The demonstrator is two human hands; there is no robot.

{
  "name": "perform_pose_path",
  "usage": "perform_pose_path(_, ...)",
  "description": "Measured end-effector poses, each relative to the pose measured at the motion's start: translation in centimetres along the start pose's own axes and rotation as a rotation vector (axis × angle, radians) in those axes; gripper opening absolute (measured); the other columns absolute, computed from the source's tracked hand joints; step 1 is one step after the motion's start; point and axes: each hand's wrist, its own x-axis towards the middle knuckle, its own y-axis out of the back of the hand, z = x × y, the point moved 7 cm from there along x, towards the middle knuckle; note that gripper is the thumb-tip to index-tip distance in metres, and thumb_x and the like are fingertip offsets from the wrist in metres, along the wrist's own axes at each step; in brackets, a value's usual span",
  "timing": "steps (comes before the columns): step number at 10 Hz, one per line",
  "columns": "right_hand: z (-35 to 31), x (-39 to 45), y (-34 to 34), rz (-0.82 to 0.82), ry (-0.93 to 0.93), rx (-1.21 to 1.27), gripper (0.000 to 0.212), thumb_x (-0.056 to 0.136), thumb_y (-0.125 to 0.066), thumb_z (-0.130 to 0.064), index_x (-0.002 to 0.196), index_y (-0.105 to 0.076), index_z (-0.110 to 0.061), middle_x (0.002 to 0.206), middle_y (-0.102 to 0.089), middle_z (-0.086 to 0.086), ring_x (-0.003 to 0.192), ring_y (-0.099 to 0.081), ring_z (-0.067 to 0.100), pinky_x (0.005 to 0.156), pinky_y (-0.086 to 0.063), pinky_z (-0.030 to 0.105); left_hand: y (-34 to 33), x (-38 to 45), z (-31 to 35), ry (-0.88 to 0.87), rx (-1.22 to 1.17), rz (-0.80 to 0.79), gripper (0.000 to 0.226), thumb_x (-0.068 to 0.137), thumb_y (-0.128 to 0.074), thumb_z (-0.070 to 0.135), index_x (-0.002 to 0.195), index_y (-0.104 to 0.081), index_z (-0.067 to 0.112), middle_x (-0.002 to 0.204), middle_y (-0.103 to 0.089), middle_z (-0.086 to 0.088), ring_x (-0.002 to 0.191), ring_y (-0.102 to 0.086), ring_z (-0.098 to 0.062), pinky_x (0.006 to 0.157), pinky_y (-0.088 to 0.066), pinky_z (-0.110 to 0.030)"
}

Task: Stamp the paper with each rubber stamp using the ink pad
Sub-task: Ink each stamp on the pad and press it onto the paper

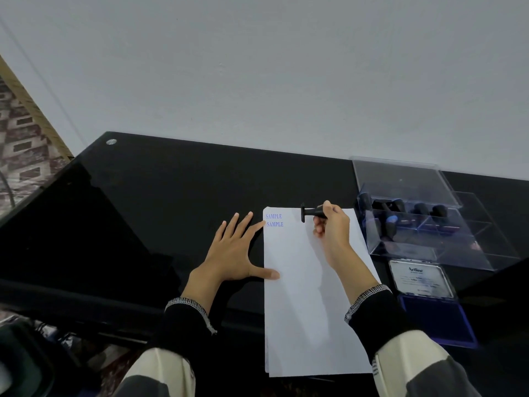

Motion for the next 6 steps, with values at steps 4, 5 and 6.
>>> perform_pose_path(4,-0.3,-1.1,-0.1,-0.049,0.128,-0.128,0.017,0.101,-0.046,-0.024,0.091,-0.054,-0.014,0.068,-0.058,0.007,0.052,-0.046,0.013,0.052,-0.041,0.023,0.3,-0.3,0.4,0.043,0.016,-0.049,0.137,0.053,-0.051,0.091,0.154,0.011,0.022,0.16,0.018,0.009,0.144,0.025,-0.015,0.118,0.015,-0.04)
perform_pose_path(5,-0.7,-2.0,0.4,-0.085,0.181,-0.184,0.011,0.1,-0.048,-0.023,0.096,-0.054,-0.014,0.076,-0.063,0.01,0.057,-0.05,0.013,0.055,-0.044,0.021,0.5,-0.4,0.7,0.07,-0.044,-0.083,0.136,0.058,-0.061,0.084,0.154,0.011,0.021,0.16,0.019,0.008,0.144,0.028,-0.019,0.117,0.017,-0.042)
perform_pose_path(6,-1.5,-2.8,1.4,-0.076,0.234,-0.201,0.008,0.099,-0.051,-0.022,0.1,-0.052,-0.015,0.079,-0.065,0.01,0.059,-0.053,0.013,0.056,-0.047,0.02,0.6,-0.5,1.2,0.108,-0.138,-0.103,0.133,0.06,-0.072,0.074,0.154,0.008,0.024,0.161,0.016,0.005,0.144,0.026,-0.023,0.116,0.015,-0.044)
